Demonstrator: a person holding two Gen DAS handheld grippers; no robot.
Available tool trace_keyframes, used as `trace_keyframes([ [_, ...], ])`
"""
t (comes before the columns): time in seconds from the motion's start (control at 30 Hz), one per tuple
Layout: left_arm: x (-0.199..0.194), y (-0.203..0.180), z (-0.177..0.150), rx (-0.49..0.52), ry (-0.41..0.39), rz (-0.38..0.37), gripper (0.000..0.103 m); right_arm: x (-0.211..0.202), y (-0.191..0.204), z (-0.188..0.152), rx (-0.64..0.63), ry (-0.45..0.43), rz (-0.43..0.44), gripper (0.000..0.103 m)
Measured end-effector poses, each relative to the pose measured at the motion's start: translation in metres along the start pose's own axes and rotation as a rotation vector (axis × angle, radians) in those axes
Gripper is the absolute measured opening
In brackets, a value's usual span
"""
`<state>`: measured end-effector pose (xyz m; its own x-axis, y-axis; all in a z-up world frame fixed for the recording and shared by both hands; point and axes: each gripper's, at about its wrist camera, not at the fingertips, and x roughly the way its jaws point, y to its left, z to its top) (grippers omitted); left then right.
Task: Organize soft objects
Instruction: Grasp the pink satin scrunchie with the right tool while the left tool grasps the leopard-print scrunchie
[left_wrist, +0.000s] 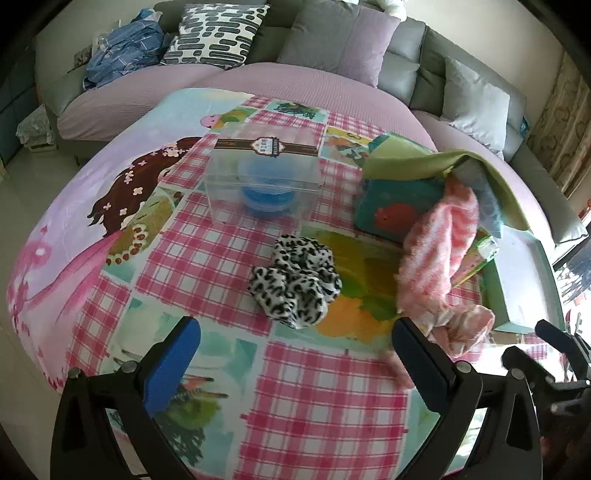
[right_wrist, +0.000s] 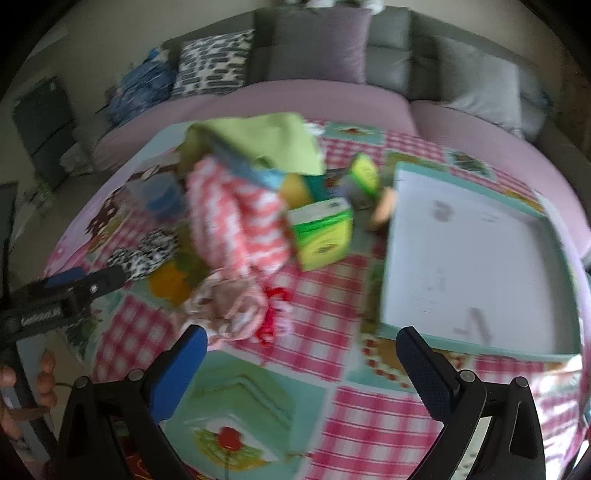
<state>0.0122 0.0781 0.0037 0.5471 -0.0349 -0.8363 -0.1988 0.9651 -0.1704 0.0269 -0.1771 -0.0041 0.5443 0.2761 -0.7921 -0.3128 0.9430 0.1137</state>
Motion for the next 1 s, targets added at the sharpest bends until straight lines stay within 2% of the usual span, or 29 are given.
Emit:
trace_keyframes([
  [0.1, 0.007, 0.006, 0.006, -0.011, 0.037, 0.028, 0.103, 0.010, 0.011, 0.003, -0.037, 0.007, 0.041, 0.103],
  [0.17, 0.010, 0.012, 0.008, -0.024, 0.036, 0.020, 0.103, 0.014, 0.015, 0.004, -0.042, 0.004, 0.058, 0.099],
  [0.23, 0.013, 0.018, 0.010, -0.035, 0.034, 0.010, 0.103, 0.016, 0.018, 0.006, -0.040, -0.012, 0.064, 0.090],
  [0.37, 0.020, 0.023, 0.011, -0.033, 0.042, 0.005, 0.103, 0.024, 0.027, 0.008, -0.070, -0.012, 0.079, 0.082],
  [0.43, 0.023, 0.022, 0.012, -0.020, 0.045, 0.009, 0.103, 0.028, 0.031, 0.008, -0.075, -0.003, 0.110, 0.066],
  [0.53, 0.027, 0.019, 0.012, -0.004, 0.050, 0.001, 0.100, 0.031, 0.033, 0.006, -0.077, 0.010, 0.131, 0.049],
  [0.57, 0.029, 0.018, 0.012, 0.000, 0.053, -0.001, 0.097, 0.033, 0.033, 0.006, -0.076, 0.016, 0.134, 0.046],
  [0.63, 0.033, 0.015, 0.013, 0.012, 0.062, 0.001, 0.085, 0.035, 0.033, 0.007, -0.073, 0.018, 0.136, 0.034],
  [0.67, 0.036, 0.014, 0.014, 0.016, 0.069, 0.003, 0.083, 0.035, 0.032, 0.007, -0.068, 0.015, 0.136, 0.033],
  [0.77, 0.042, 0.012, 0.015, 0.021, 0.082, -0.011, 0.067, 0.035, 0.030, 0.008, -0.062, 0.013, 0.142, 0.020],
  [0.8, 0.043, 0.012, 0.015, 0.024, 0.086, -0.015, 0.059, 0.035, 0.029, 0.008, -0.062, 0.014, 0.145, 0.014],
  [0.83, 0.044, 0.010, 0.015, 0.030, 0.091, -0.018, 0.050, 0.035, 0.029, 0.008, -0.063, 0.013, 0.145, 0.013],
  [0.9, 0.047, 0.007, 0.015, 0.036, 0.102, -0.022, 0.038, 0.035, 0.028, 0.008, -0.062, 0.013, 0.152, 0.011],
  [0.97, 0.048, 0.006, 0.015, 0.037, 0.099, -0.021, 0.035, 0.032, 0.027, 0.009, -0.059, 0.005, 0.163, 0.010],
  [1.0, 0.048, 0.005, 0.015, 0.037, 0.096, -0.020, 0.030, 0.031, 0.027, 0.009, -0.056, 0.000, 0.167, 0.009],
])
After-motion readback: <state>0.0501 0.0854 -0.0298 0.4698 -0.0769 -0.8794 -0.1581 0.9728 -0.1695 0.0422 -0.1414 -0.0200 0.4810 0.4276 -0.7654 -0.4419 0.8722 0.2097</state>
